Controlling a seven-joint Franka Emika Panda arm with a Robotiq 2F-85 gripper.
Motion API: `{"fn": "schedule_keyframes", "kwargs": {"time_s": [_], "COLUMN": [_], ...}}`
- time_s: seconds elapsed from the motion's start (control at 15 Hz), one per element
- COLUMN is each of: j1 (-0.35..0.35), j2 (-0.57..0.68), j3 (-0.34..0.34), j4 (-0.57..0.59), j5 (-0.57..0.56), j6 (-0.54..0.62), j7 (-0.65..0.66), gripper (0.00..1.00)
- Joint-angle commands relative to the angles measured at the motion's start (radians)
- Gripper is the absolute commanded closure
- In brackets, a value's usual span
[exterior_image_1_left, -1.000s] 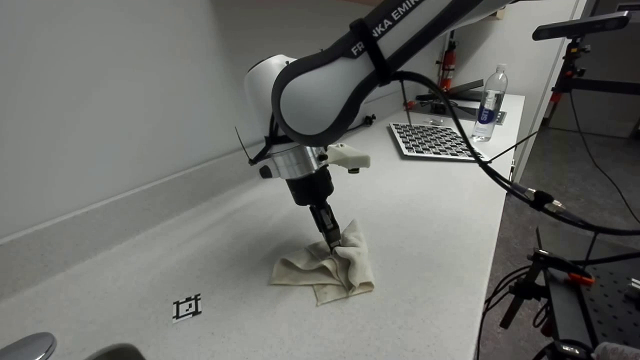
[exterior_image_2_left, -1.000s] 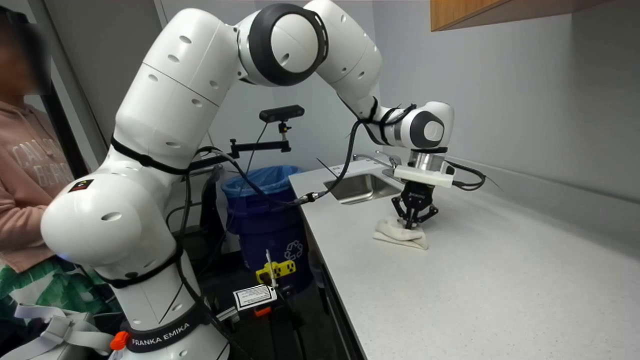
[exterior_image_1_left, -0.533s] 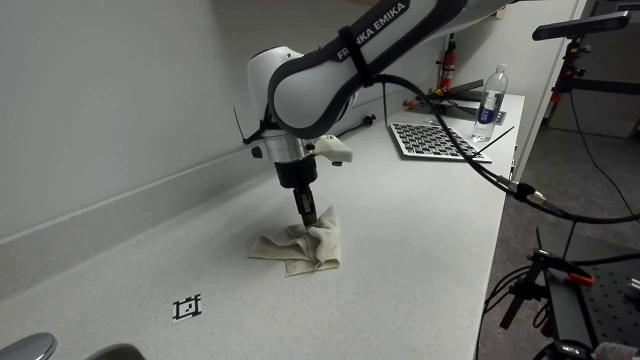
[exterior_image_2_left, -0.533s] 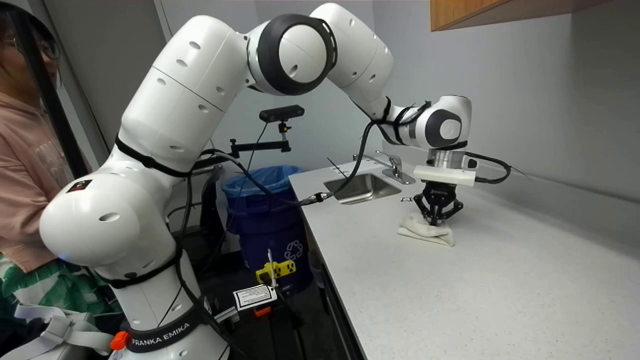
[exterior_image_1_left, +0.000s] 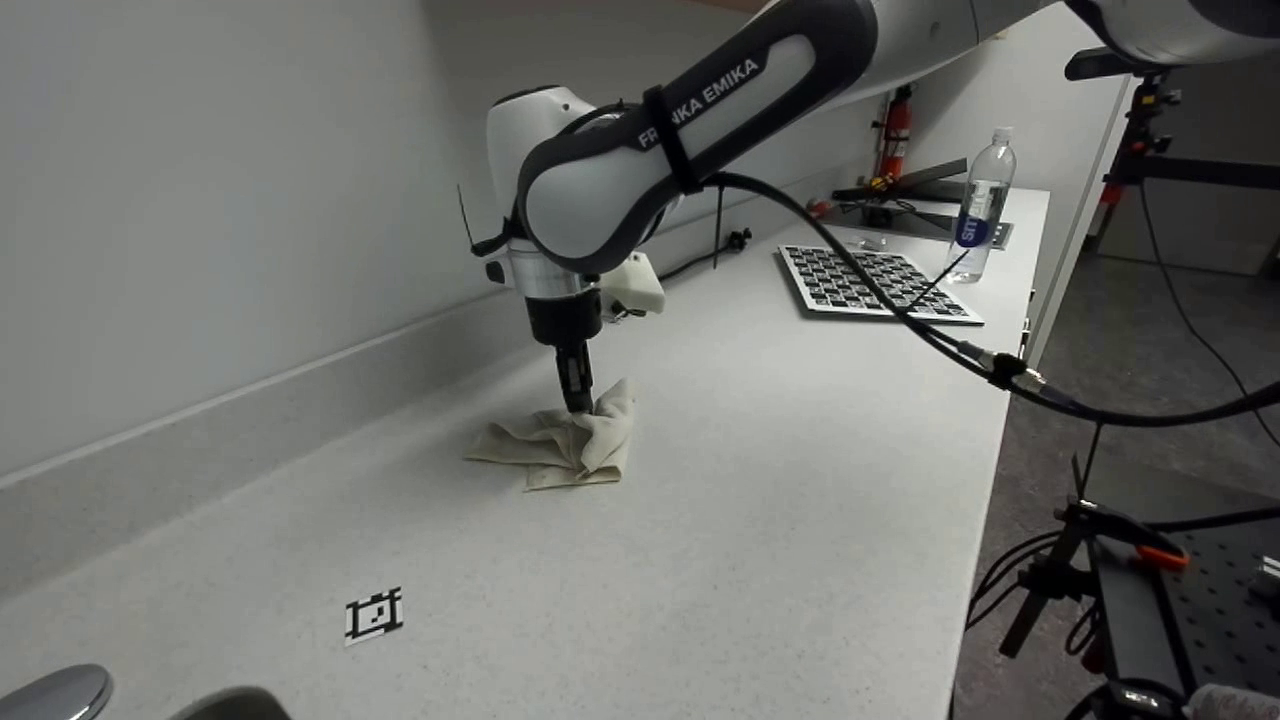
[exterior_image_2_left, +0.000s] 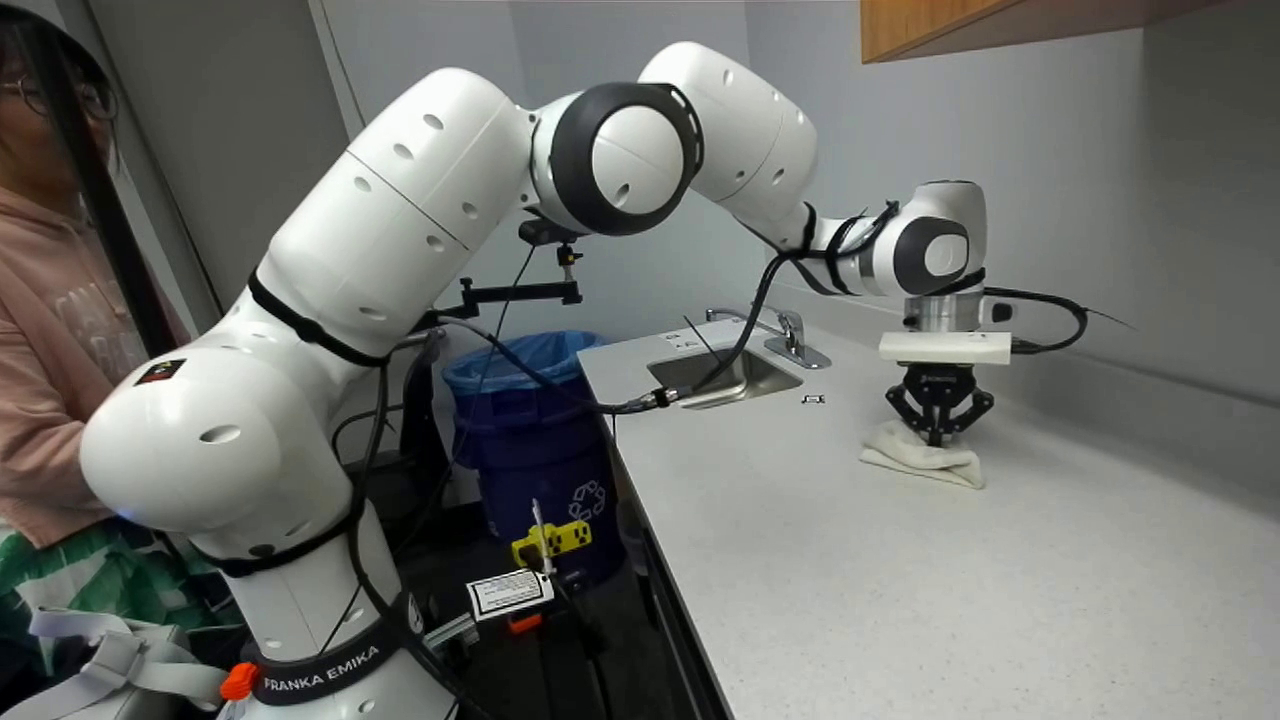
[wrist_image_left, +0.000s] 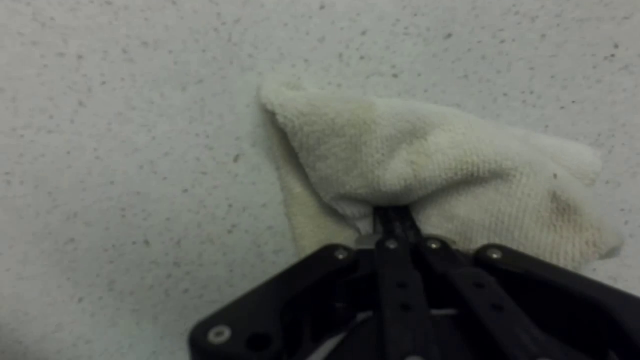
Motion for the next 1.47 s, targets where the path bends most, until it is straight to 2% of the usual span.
{"fn": "schedule_keyframes", "kwargs": {"time_s": [0.0,0.4,0.8,1.4], "j1": [-0.015,-0.076,-0.134,-0.178], "j2": [0.088,-0.016,-0.155,-0.365], "j3": [-0.022,0.007,0.016,0.027], "j4": [0.049,-0.130,-0.382,-0.756], "j5": [-0.005,0.098,0.194,0.317], "j6": [0.038,0.058,0.182,0.331], "j7": [0.026,0.047,0.060,0.074], "gripper": [1.00,1.00,1.00,1.00]}}
